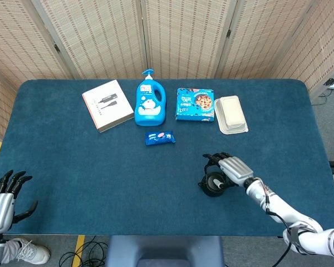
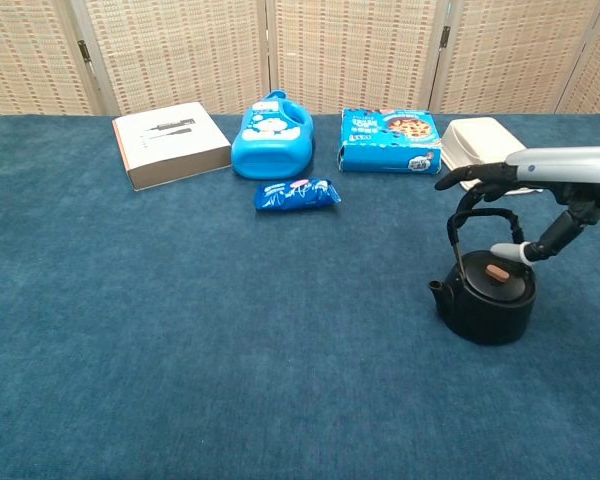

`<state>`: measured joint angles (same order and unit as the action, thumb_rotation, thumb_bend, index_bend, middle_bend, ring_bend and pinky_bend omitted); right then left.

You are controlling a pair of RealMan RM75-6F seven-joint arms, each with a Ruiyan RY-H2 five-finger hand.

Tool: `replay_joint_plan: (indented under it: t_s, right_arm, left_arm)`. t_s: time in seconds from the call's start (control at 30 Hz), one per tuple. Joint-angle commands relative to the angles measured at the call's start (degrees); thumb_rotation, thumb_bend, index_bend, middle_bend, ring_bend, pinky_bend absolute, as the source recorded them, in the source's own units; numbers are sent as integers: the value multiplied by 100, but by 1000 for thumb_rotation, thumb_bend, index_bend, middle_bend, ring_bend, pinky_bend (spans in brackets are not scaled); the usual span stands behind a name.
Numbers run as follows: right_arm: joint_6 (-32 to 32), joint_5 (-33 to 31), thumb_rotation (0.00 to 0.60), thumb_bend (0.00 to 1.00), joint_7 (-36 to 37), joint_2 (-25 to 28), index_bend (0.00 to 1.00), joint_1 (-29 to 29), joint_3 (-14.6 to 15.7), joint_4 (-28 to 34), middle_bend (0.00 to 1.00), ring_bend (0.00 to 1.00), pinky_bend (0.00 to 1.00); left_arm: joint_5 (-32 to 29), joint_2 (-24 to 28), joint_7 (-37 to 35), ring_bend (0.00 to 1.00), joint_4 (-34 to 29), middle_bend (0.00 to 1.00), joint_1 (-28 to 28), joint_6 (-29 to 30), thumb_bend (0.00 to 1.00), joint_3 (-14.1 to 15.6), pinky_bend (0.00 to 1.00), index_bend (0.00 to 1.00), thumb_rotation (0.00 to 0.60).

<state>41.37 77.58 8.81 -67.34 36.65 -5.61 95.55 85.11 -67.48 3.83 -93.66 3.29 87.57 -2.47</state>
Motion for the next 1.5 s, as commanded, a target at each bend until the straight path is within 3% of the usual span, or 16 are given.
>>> replay_joint_plan:
  t_s: [0.03, 0.43, 0.63, 0.93, 1.2, 1.5]
  right_arm:
    - [357, 294, 600, 329, -24, 241, 56, -235, 189, 295, 268, 100, 106]
    - [1648, 868, 600, 303, -1008, 448, 56, -1042, 708, 720, 267, 100, 106]
    - [2118, 958, 600, 239, -1302, 243, 56, -1321, 765, 690, 178, 100, 106]
    - [2197, 1080, 600, 220, -1420, 66, 56, -1409, 843, 595, 163, 100, 105]
    - [1905, 869, 600, 137, -1778, -79, 0, -1281, 778, 583, 1, 3, 0]
    - [1507, 495, 600, 116, -2224, -248, 0, -1024, 611, 579, 0, 0, 0]
  left_arm:
    - [4, -6, -15, 76, 1, 175, 0, -7, 323, 3, 148, 253, 600]
    - [68, -4, -51, 76, 8, 175, -15, 27, 323, 16, 148, 253, 600]
    - [63, -2, -77, 76, 14, 175, -41, 49, 323, 21, 148, 254, 600]
    - [81, 4, -96, 76, 15, 175, -41, 57, 323, 13, 148, 254, 600]
    - [75, 28, -120, 76, -3, 175, -55, 38, 323, 31, 148, 254, 600]
    - [67, 20, -115, 76, 23, 175, -58, 14, 323, 37, 148, 254, 600]
